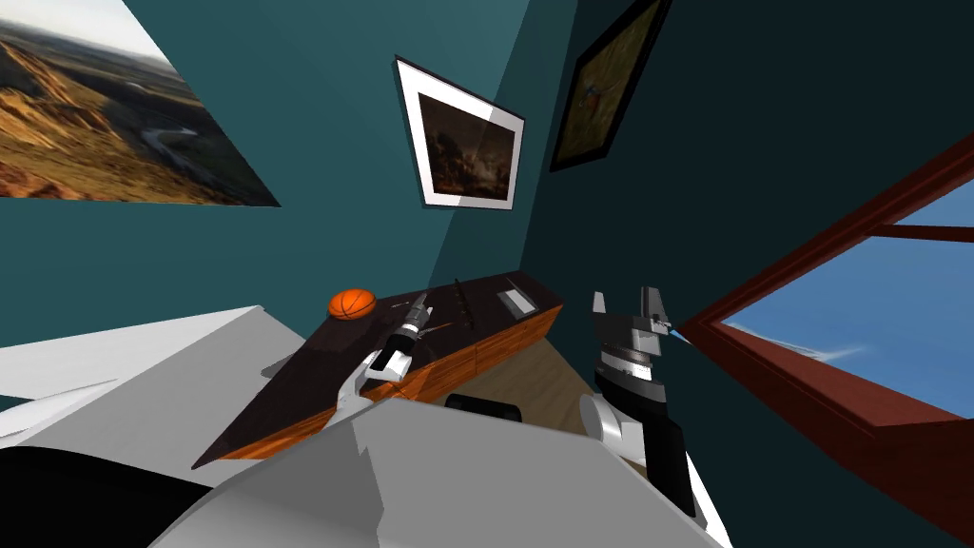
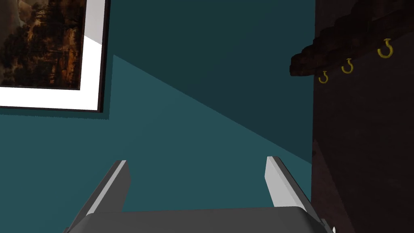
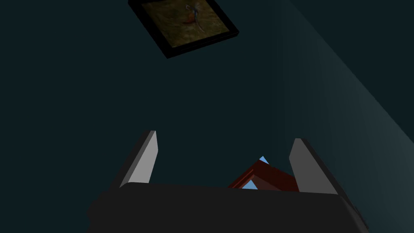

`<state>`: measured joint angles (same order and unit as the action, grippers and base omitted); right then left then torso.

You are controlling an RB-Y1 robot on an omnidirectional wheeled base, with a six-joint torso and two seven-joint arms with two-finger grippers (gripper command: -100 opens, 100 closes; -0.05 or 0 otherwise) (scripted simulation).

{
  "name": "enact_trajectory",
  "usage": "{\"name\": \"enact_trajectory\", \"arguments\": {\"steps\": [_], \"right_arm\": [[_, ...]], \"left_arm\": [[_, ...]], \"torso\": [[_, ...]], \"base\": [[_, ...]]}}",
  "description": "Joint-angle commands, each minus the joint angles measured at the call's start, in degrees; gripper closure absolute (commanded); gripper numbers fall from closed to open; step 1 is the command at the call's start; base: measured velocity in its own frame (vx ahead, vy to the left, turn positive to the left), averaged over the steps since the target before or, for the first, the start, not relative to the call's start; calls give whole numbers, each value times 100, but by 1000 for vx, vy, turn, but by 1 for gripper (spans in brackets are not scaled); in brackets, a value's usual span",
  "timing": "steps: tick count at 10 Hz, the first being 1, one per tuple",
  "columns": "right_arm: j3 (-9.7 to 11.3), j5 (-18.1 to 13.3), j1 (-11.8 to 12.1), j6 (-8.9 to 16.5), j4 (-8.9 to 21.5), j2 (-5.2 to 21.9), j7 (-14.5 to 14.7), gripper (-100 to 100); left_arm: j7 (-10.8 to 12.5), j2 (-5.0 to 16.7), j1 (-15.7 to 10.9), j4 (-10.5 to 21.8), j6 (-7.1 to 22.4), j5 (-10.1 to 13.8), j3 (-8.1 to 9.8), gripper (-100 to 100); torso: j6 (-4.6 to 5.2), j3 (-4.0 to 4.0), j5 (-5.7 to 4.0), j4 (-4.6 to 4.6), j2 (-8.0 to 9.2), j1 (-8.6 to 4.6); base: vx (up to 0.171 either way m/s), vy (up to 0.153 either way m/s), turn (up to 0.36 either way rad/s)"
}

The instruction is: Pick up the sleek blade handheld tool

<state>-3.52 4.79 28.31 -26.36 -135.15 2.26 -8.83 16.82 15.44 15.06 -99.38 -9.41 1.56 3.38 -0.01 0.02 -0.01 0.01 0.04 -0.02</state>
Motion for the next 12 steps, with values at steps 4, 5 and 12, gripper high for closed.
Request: {"name": "enact_trajectory", "arguments": {"steps": [4,5,12], "right_arm": [[0,0,0,0,0,0,0,0],[0,0,1,0,0,0,0,0],[-1,0,1,0,0,0,0,0]], "left_arm": [[129,104,-363,657,616,-3,75,-100],[175,142,-526,879,807,8,117,-100],[295,231,-1017,1818,1544,78,275,-100]], "torso": [[0,0,0,0,1,1],[-3,1,0,0,1,3],[-3,0,1,0,-1,7]], "base": [[-10,-7,-130],[-9,-4,-120],[-6,3,-94]]}}
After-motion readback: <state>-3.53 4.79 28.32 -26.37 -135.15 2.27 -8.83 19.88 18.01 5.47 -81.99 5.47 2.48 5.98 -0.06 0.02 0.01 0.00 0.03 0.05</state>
